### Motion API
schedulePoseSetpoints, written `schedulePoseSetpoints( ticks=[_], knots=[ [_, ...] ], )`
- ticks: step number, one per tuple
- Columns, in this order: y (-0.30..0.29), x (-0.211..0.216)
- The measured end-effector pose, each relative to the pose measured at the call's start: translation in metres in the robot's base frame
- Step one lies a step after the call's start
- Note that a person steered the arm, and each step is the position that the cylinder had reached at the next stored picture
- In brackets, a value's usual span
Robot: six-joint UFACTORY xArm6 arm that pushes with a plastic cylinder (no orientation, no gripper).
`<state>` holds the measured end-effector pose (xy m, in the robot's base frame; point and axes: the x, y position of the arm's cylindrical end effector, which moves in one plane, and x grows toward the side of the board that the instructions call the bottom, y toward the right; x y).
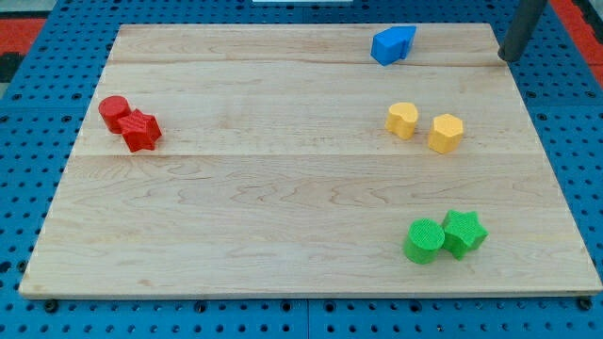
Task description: Separate the blue blocks
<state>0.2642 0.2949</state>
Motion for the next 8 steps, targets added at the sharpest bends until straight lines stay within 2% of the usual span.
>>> schedulePoseSetpoints(
  ticks=[5, 6, 8],
  knots=[
    [0.008, -0.011],
    [-0.012, -0.021],
    [-0.129, -0.030]
  ],
)
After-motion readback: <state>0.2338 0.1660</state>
